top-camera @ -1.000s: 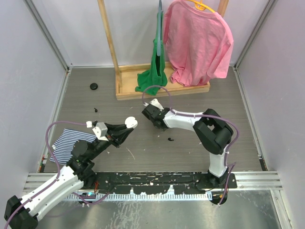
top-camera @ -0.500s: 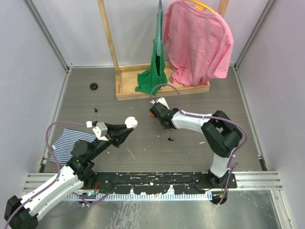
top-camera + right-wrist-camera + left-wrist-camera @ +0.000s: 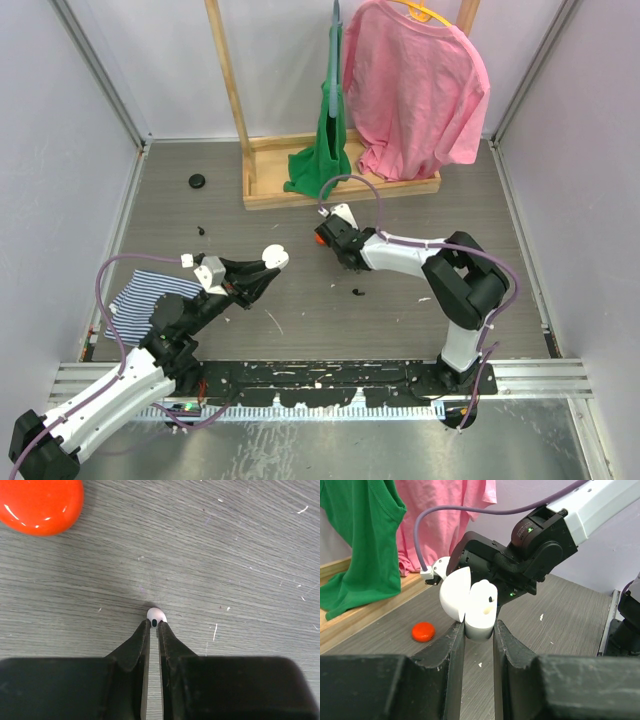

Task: Insert the wireless bluetooth earbuds into the charging case
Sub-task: Adjust the earbud at the center of the board.

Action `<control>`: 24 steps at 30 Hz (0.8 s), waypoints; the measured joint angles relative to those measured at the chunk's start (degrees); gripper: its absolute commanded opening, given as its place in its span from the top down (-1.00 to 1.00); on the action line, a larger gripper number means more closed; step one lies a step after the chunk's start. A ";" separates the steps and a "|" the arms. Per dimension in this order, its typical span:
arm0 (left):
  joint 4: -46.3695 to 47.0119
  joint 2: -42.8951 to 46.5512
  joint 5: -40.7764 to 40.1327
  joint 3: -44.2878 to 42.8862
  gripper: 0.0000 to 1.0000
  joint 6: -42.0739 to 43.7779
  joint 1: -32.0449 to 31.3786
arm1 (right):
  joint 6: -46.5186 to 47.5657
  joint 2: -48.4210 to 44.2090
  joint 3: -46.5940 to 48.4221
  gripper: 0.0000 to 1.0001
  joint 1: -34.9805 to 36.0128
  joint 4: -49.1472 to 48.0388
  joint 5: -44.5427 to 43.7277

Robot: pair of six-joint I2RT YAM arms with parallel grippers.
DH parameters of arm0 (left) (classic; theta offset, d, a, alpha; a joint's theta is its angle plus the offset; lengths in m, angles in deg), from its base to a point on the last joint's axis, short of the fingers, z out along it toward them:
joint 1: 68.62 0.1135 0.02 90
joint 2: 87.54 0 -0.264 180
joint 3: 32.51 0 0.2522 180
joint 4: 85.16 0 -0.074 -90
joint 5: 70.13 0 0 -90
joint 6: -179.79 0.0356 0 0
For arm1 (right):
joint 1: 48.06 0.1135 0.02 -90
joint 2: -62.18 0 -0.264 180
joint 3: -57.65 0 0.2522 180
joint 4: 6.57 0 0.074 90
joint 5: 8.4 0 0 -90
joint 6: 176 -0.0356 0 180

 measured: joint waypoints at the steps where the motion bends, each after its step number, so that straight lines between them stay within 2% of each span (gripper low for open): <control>1: 0.00 0.00 0.00 0.00 0.90 0.00 0.00 | 0.00 0.00 0.00 0.98 0.13 0.17 -0.63; 5: 0.00 0.00 0.00 0.00 0.90 0.00 -0.02 | 0.09 0.94 0.87 0.98 2.10 2.56 -5.73; 12: 0.00 0.00 0.00 0.00 0.90 0.00 -0.02 | 0.83 10.21 7.98 0.98 8.90 7.98 -17.53; 20: 0.00 0.00 0.00 0.00 0.90 -0.02 -0.02 | 0.83 19.54 14.47 0.80 16.06 15.52 -28.68; 24: 0.00 0.00 0.00 0.00 0.90 -0.04 -0.02 | 0.90 21.73 15.82 0.73 18.27 18.25 -30.62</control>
